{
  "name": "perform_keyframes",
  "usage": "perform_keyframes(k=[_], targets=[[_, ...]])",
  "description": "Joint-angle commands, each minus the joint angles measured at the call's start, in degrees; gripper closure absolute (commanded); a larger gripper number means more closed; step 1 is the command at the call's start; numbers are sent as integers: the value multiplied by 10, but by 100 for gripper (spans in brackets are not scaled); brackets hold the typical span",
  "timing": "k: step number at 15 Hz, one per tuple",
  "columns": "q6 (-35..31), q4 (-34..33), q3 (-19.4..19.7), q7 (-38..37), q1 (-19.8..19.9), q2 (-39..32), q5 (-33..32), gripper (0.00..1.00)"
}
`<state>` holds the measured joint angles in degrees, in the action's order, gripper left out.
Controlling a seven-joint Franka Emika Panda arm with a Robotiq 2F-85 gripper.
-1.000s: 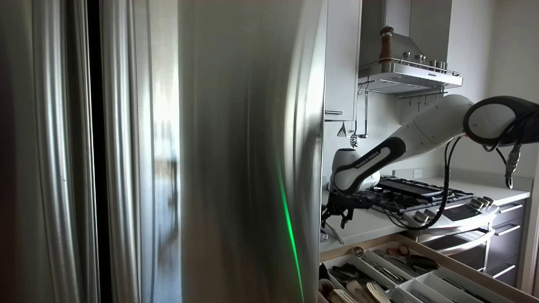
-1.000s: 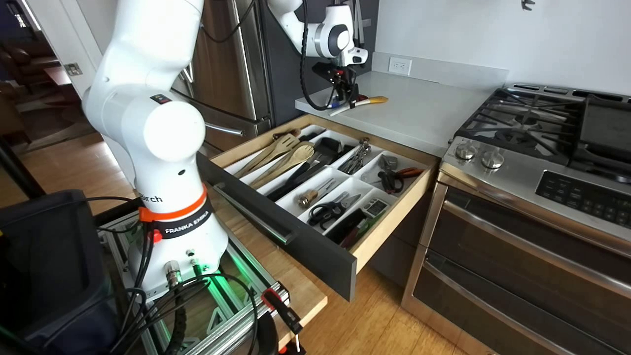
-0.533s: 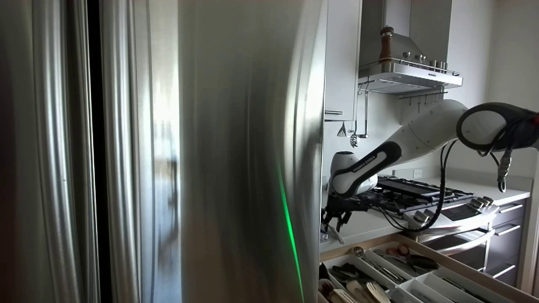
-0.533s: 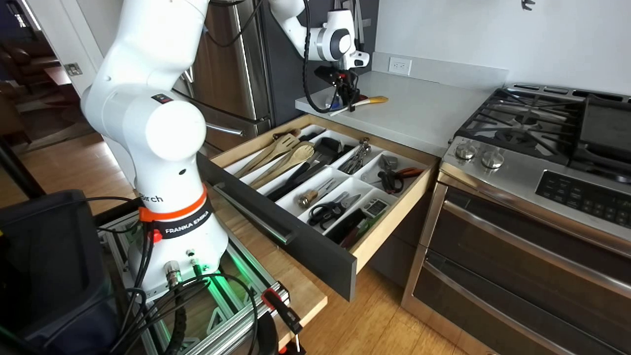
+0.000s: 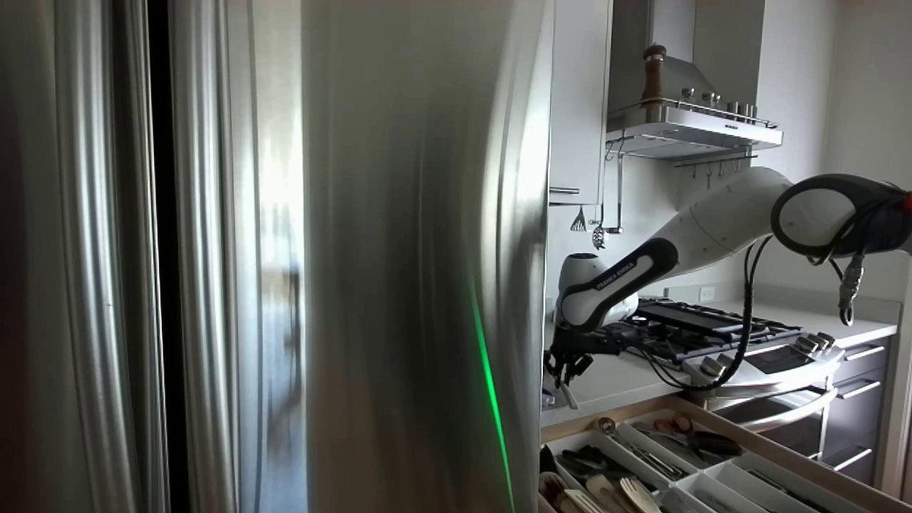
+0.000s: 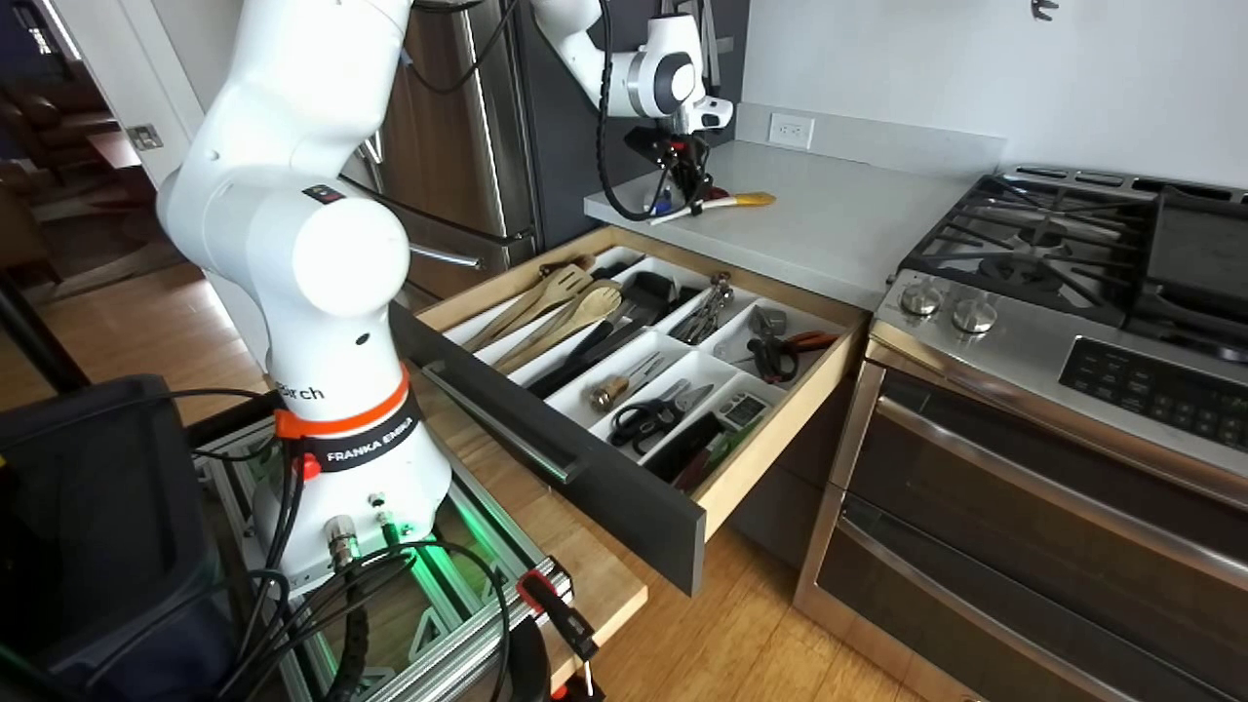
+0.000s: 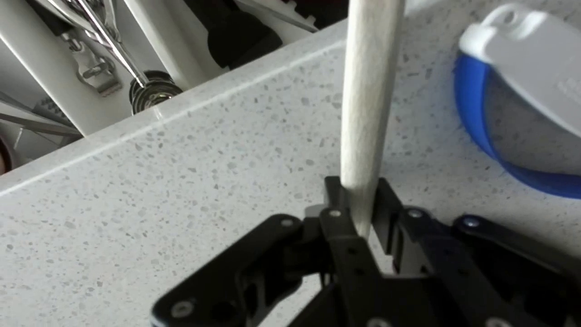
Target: Pick up the spatula from the counter and put it in the open drawer.
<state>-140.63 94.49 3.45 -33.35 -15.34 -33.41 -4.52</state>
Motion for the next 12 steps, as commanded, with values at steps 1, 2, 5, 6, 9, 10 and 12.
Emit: perform_keyframes(k=[1,2,5,6,9,10,12], targets=[[5,42,10,-14,1,47,-3,95],[1,62,8,-5,7,67,0,95],[-6,124,6,11,21,130,1,95],[-7,152,5,15,26,157,0,95],[-23,233,4,15,35,233,-11,95],[-26,258,3,10,38,255,-14,95],[-31,311,-2,-10,42,301,-24,95]])
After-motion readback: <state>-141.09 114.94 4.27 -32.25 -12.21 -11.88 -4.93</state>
